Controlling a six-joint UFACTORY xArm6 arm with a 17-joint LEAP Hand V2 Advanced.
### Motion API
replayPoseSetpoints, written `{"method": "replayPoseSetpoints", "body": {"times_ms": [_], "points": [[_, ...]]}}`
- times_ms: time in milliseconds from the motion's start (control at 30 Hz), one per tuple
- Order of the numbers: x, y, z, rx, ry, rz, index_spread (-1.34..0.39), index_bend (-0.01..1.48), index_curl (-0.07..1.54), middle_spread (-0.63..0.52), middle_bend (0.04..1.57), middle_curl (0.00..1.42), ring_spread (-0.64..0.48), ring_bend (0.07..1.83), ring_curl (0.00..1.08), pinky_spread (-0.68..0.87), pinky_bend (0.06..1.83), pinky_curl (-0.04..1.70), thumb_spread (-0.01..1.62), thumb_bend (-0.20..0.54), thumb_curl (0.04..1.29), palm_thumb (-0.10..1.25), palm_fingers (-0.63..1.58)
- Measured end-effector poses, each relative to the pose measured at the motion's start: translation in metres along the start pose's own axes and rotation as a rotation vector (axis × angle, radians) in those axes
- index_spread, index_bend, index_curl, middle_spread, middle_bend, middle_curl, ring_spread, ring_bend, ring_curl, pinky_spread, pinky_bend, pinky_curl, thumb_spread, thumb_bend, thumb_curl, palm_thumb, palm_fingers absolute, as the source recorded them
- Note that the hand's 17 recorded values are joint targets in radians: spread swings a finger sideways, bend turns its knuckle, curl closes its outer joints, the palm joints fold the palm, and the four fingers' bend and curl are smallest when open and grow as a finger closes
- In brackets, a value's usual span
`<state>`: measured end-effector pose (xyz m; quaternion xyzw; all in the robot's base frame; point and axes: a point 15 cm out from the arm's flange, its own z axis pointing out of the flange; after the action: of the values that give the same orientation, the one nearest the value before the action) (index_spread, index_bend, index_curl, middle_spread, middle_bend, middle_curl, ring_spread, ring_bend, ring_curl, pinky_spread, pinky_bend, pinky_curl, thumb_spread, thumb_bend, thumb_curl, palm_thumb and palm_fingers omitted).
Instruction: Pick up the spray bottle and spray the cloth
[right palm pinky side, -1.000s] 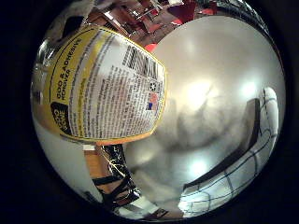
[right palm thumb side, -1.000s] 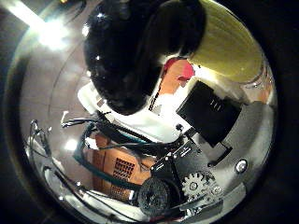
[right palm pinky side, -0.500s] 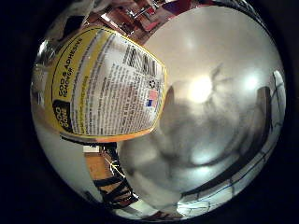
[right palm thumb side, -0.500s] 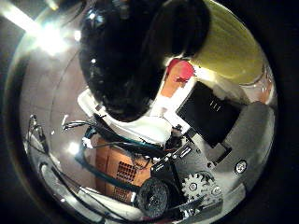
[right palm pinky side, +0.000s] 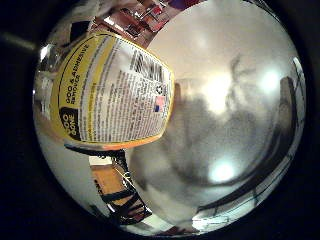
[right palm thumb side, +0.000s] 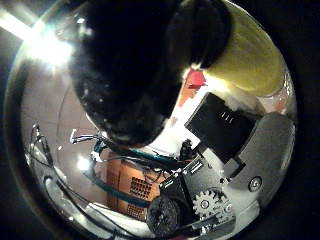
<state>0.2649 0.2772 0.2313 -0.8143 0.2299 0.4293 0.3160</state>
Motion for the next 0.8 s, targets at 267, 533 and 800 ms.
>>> {"method": "replayPoseSetpoints", "body": {"times_ms": [267,533,800], "points": [[-0.002,0.004,0.000,-0.016,-0.004,0.010,-0.35,0.24,0.70,-0.12,0.99,0.58,-0.27,1.25,0.56,-0.45,1.01,0.82,0.69,-0.031,0.74,0.87,0.57],[-0.008,0.002,-0.002,-0.017,-0.001,-0.003,-0.41,0.23,0.57,-0.10,0.68,0.50,-0.21,1.04,0.50,-0.05,0.74,0.77,0.96,-0.031,0.61,0.80,0.10],[-0.020,0.000,-0.012,-0.003,0.006,-0.014,-0.32,0.20,0.45,0.06,0.39,0.37,0.08,0.63,0.33,0.39,0.52,0.55,1.01,-0.029,0.49,0.72,0.00]]}}
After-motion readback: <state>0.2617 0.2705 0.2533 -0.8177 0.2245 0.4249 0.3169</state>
